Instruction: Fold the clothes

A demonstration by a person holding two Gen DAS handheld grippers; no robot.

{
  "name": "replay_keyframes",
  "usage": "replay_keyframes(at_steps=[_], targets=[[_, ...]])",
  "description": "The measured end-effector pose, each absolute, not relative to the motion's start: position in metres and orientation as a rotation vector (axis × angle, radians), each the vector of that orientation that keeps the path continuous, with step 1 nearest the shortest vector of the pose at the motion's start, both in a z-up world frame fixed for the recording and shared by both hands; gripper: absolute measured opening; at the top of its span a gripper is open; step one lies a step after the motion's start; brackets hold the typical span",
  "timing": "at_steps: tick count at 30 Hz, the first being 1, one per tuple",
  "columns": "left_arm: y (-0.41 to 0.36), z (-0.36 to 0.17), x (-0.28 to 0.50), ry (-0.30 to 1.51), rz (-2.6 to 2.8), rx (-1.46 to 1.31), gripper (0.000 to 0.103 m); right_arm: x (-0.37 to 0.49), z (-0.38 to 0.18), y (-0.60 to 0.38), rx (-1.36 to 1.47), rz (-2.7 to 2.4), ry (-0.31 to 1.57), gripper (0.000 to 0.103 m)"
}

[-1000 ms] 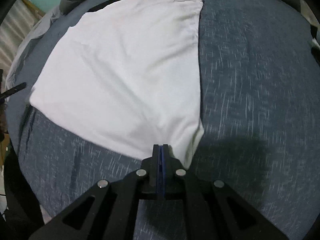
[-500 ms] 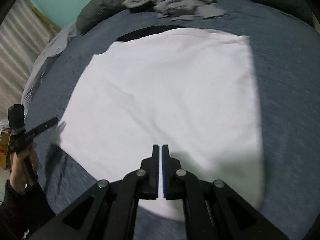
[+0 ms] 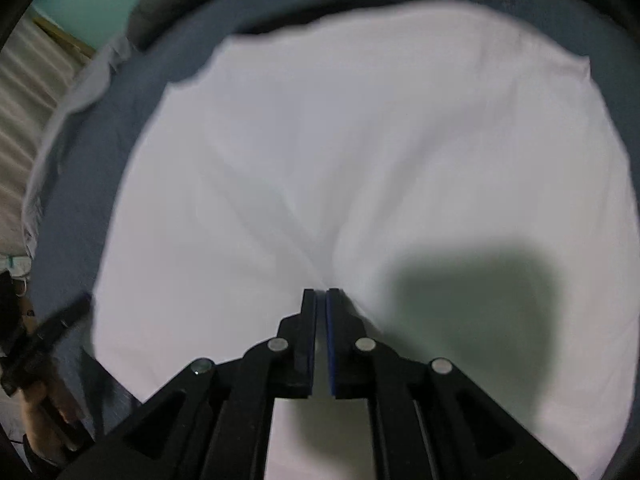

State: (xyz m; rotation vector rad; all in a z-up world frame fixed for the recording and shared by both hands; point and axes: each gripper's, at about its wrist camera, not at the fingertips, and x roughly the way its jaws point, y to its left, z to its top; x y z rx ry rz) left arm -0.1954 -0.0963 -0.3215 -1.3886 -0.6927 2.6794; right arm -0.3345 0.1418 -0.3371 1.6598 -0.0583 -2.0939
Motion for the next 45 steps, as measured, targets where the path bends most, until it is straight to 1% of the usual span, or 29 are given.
replay_keyframes(at_steps=[3,6,9,10,11,12,13,14,15,19,23,24,26,29,34,41,45], targets=[[-0.099,-0.32,-0.193,-0.703,2.675,-1.373,0.009,-0.312,-0.337,0.146,1.638,-2.065,-0.056,0.004],[-0.102,-0.32,-0.192,-0.717,2.674,-1.367,0.009,-0.304,-0.333,0.151,1.641,-2.051,-0.011,0.004],[-0.105,-0.32,-0.19,-0.732,2.674,-1.363,0.009,-0.309,-0.324,0.16,1.611,-2.112,-0.066,0.004],[-0.106,-0.32,-0.189,-0.739,2.673,-1.365,0.01,-0.31,-0.323,0.162,1.612,-2.118,-0.089,0.004],[-0.108,-0.32,-0.189,-0.75,2.671,-1.368,0.015,-0.31,-0.326,0.162,1.637,-2.097,-0.088,0.004],[-0.11,-0.32,-0.188,-0.763,2.667,-1.372,0.018,-0.307,-0.331,0.16,1.665,-2.067,-0.065,0.004],[-0.111,-0.32,-0.187,-0.771,2.665,-1.374,0.025,-0.301,-0.333,0.156,1.674,-2.038,-0.025,0.004],[-0.112,-0.32,-0.187,-0.774,2.665,-1.376,0.027,-0.293,-0.333,0.154,1.668,-2.027,0.004,0.004],[-0.113,-0.319,-0.186,-0.778,2.664,-1.378,0.028,-0.286,-0.333,0.153,1.663,-2.017,0.027,0.004],[-0.113,-0.321,-0.184,-0.787,2.65,-1.401,0.028,-0.257,-0.325,0.156,1.629,-2.011,0.023,0.004],[-0.111,-0.324,-0.179,-0.792,2.639,-1.428,0.031,-0.241,-0.338,0.153,1.679,-1.969,0.097,0.005],[-0.11,-0.324,-0.178,-0.793,2.636,-1.435,0.031,-0.239,-0.337,0.154,1.68,-1.972,0.089,0.005],[-0.11,-0.326,-0.174,-0.788,2.629,-1.452,0.036,-0.234,-0.335,0.157,1.682,-1.978,0.074,0.005],[-0.11,-0.328,-0.169,-0.796,2.625,-1.464,0.039,-0.226,-0.328,0.159,1.669,-1.977,0.086,0.005],[-0.111,-0.329,-0.163,-0.815,2.608,-1.471,0.042,-0.218,-0.303,0.187,1.612,-2.043,-0.003,0.005],[-0.112,-0.34,-0.163,-0.909,2.55,-1.472,0.042,-0.217,-0.273,0.247,1.579,-2.195,-0.169,0.005],[-0.113,-0.346,-0.163,-0.962,2.516,-1.472,0.042,-0.221,-0.266,0.286,1.58,-2.253,-0.271,0.005]])
